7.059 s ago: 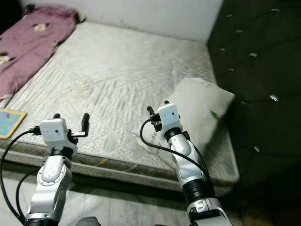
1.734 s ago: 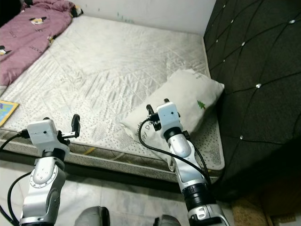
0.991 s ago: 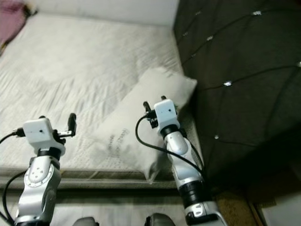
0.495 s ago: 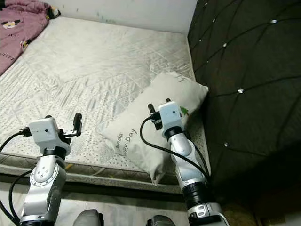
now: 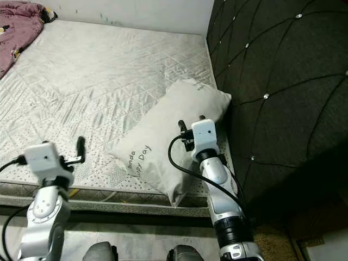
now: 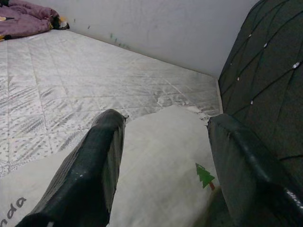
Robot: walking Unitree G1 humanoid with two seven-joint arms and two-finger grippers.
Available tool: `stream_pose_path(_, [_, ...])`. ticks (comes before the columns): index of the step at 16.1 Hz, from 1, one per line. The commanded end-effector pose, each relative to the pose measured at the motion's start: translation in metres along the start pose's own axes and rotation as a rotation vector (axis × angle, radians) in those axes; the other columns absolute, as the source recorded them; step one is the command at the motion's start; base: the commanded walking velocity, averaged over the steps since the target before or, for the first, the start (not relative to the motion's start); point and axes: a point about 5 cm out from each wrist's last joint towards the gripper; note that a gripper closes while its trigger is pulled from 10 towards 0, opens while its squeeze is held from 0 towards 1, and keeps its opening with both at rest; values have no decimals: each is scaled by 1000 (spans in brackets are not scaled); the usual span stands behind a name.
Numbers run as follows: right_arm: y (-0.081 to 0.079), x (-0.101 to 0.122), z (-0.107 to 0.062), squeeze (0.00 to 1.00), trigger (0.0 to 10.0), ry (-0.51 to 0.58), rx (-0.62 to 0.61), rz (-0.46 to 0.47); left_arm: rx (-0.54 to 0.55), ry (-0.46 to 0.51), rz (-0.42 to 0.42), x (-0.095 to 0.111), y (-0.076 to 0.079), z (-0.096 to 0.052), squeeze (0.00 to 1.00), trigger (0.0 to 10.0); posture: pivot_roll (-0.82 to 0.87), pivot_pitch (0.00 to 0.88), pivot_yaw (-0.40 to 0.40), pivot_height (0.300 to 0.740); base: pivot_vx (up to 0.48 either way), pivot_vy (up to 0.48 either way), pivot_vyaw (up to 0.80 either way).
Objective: Clean up the room
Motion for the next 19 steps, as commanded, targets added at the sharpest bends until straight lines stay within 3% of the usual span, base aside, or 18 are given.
stream_pose_path(1, [3, 4, -1, 0, 10000, 8, -11, 7, -2, 2, 1, 2, -1, -2, 0, 10000, 19, 76, -56, 740, 0, 0, 0])
stream_pose_path(7, [-1, 4, -9, 0, 10000, -6, 4, 40, 0, -8, 8, 4, -5, -7, 0, 10000, 16, 127, -56, 740, 0, 0, 0])
stream_pose_path(12, [-4, 5, -16, 0, 10000, -19, 19, 56, 4, -28, -2, 4, -6, -14, 0, 10000, 14, 167, -58, 676, 0, 0, 0])
stream_pose_path(19, [-5, 5, -16, 0, 10000, -32, 31, 63, -2, -35, 4, 5, -6, -13, 0, 10000, 13, 167, -58, 576, 0, 0, 0])
Point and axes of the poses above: a point about 5 cm out from each wrist's last joint towards the gripper, its own z axis pointing out of the wrist towards the gripper, its own x axis along the axis of the wrist's last joint, y = z × x, and after that the axes turned 1 degree about z, right-handed
